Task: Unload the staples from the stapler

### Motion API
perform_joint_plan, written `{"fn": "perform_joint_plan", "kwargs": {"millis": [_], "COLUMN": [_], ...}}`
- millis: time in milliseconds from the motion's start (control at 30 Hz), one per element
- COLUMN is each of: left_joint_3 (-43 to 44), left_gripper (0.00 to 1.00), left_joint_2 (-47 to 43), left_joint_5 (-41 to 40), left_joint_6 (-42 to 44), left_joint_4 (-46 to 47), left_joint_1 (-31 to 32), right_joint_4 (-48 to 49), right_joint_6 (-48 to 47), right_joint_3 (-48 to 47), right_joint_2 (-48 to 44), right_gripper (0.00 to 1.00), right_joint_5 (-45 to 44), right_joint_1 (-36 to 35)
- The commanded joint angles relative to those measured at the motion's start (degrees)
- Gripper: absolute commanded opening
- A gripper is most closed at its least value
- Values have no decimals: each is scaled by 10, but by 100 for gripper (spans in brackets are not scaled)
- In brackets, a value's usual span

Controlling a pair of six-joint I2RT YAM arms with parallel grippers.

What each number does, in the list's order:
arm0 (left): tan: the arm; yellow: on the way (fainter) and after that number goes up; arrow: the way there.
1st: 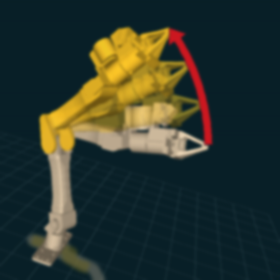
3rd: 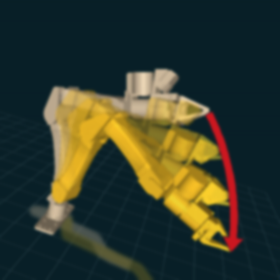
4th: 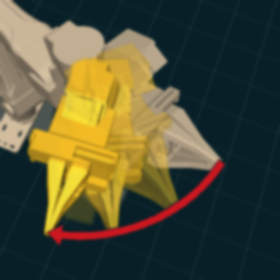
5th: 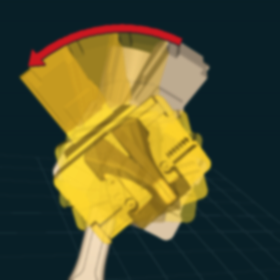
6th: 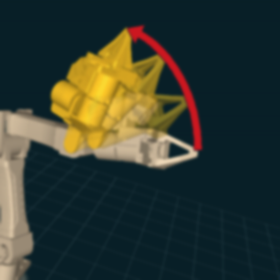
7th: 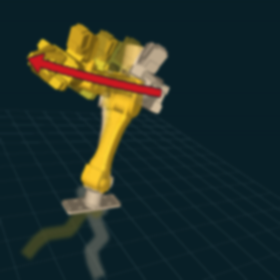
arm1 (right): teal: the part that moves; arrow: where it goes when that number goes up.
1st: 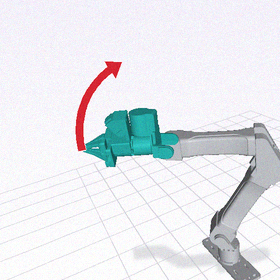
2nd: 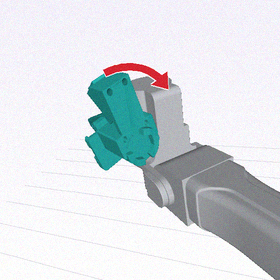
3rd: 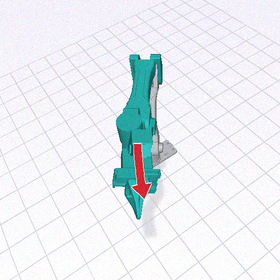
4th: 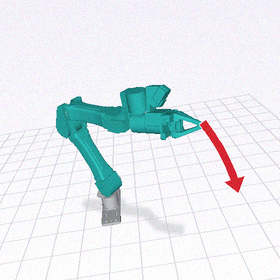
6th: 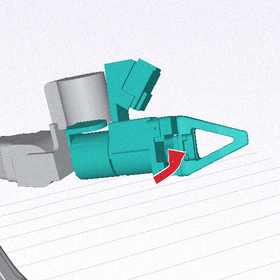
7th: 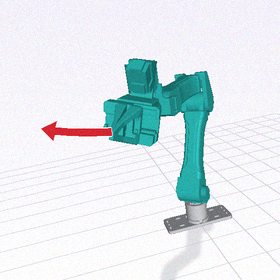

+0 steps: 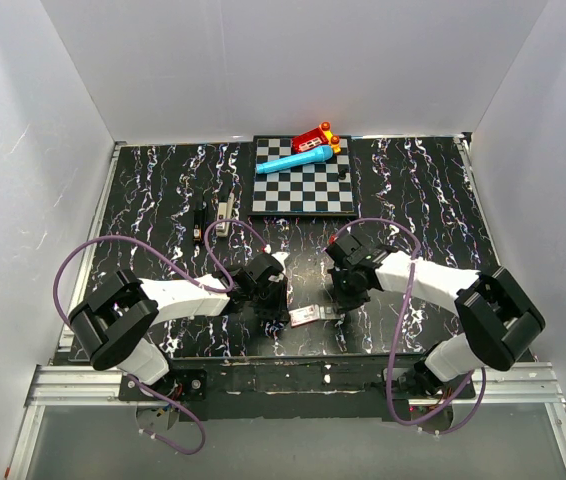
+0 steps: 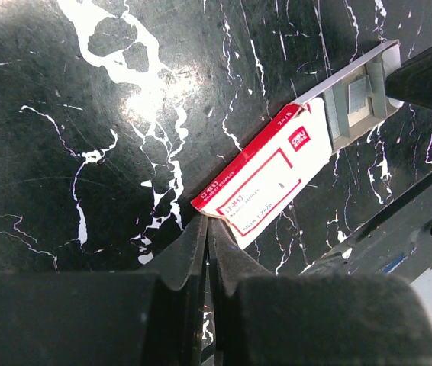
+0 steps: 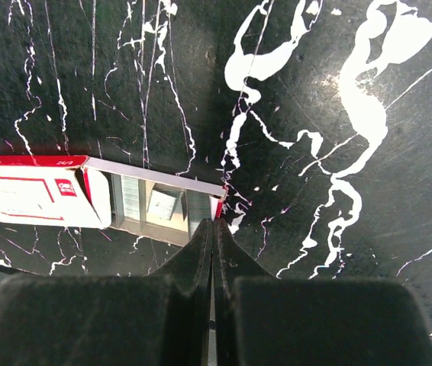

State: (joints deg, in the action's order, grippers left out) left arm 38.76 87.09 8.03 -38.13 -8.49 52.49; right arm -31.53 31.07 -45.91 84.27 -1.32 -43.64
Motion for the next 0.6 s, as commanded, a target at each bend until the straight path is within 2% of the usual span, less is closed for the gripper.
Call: {"fn": "perform_joint_plan", "kwargs": {"millis": [0,567], "left_joint_3": [-9,-12], "left_gripper": [0,0], "left_joint_2": [19,18], "left_joint_5": [-18,-17], "left_joint_6": [13,16], "left_joint_4": [-28,-25], "left_joint_1": [5,5], "right_joint_4": [-20,-31], "right_joint_6": [-4,5], "right_joint_3": [12,27], "right_joint_2": [-18,-40], "right_gripper": [1,1], "right_joint_5": [-12,-23], "right_joint_1": [-3,-7]}}
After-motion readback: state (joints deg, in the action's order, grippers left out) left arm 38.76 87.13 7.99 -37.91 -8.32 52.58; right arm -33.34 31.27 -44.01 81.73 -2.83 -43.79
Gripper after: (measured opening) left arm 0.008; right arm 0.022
